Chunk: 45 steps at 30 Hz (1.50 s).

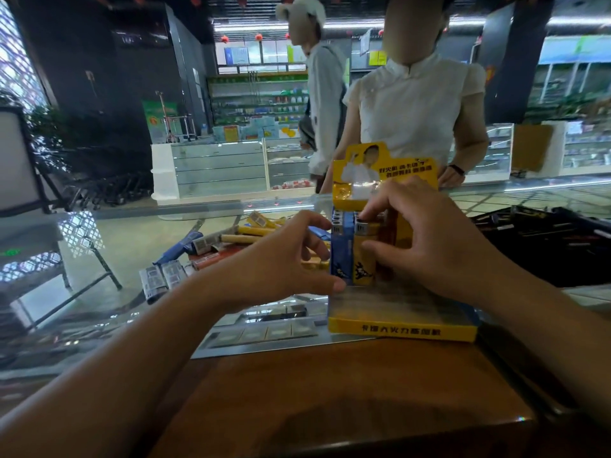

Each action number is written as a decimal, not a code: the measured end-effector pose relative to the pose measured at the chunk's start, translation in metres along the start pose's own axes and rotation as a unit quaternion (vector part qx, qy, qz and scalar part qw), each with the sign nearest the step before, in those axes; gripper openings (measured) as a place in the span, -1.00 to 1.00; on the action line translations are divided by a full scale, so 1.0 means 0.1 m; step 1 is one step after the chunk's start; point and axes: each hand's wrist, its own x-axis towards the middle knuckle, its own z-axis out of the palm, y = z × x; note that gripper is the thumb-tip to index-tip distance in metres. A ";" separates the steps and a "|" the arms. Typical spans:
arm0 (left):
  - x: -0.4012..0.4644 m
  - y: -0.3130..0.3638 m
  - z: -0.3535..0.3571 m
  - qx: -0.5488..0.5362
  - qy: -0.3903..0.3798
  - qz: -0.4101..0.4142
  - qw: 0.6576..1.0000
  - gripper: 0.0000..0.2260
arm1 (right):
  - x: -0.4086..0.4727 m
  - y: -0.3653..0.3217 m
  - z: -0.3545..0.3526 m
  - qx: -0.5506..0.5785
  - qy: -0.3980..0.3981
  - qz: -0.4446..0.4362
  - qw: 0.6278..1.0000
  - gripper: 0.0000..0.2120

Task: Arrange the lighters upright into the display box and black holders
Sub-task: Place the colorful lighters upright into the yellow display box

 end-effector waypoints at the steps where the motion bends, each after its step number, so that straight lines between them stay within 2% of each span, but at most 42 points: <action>1: 0.00 0.00 0.00 0.003 0.001 0.000 1.000 -0.33 | 0.00 0.01 0.00 -0.017 0.004 -0.006 1.000 -0.75; 7: -0.01 0.02 -0.01 0.018 0.005 -0.002 1.000 -0.28 | 0.01 0.04 -0.02 -0.046 0.001 0.010 0.999 -0.71; 20: 0.01 -0.02 -0.02 0.041 0.000 0.005 0.999 -0.18 | 0.04 0.11 -0.10 -0.028 -0.040 -0.024 0.999 -0.78; 24: 0.02 -0.03 -0.03 0.061 0.007 0.015 0.998 -0.22 | 0.04 0.11 -0.05 -0.029 -0.065 -0.020 0.997 -0.73; 27: 0.03 -0.04 -0.05 0.062 0.011 0.025 0.998 -0.36 | 0.03 0.11 -0.05 -0.023 -0.063 -0.012 0.998 -0.75; 32: 0.04 -0.05 -0.19 0.080 0.094 0.042 0.992 -0.68 | 0.00 0.09 -0.02 -0.013 -0.042 -0.002 0.999 -0.75; 36: -0.01 -0.06 -0.31 0.062 0.203 0.043 0.976 -0.75 | 0.00 -0.04 -0.01 -0.013 -0.002 -0.001 1.000 -0.79; 39: -0.15 -0.12 -0.52 0.061 0.270 0.027 0.961 -0.76 | 0.03 -0.20 -0.03 -0.046 0.024 -0.049 0.997 -0.78; 41: -0.31 -0.21 -0.70 0.097 0.280 0.005 0.955 -0.75 | 0.08 -0.36 0.00 -0.023 -0.013 -0.086 0.996 -0.77; 43: -0.51 -0.37 -0.85 0.119 0.277 -0.036 0.953 -0.77 | 0.12 -0.53 0.11 0.006 -0.084 -0.112 0.990 -0.76; 45: -0.70 -0.56 -0.96 0.130 0.268 -0.082 0.951 -0.76 | 0.17 -0.66 0.25 -0.012 -0.160 -0.132 0.978 -0.75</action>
